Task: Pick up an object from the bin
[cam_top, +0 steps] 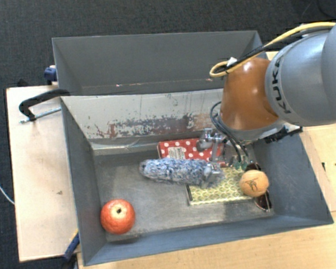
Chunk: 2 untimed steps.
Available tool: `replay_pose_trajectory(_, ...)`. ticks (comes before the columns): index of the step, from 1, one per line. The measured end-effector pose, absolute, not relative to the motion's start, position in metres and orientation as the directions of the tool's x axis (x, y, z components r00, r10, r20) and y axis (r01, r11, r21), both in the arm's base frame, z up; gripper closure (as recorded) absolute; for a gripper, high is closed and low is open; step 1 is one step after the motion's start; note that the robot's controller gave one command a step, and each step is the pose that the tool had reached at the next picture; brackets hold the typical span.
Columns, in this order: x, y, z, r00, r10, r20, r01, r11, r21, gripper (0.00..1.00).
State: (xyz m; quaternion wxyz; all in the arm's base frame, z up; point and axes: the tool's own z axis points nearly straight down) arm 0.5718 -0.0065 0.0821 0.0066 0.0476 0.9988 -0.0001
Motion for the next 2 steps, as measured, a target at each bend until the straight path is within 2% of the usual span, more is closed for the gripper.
replay_pose_trajectory(1,0.572,-0.006,0.082,-0.995,0.095,-0.013,0.095,0.995,0.000,1.00)
replay_pose_trajectory(2,0.589,0.015,0.208,-0.999,0.042,-0.007,0.042,0.999,0.001,1.00)
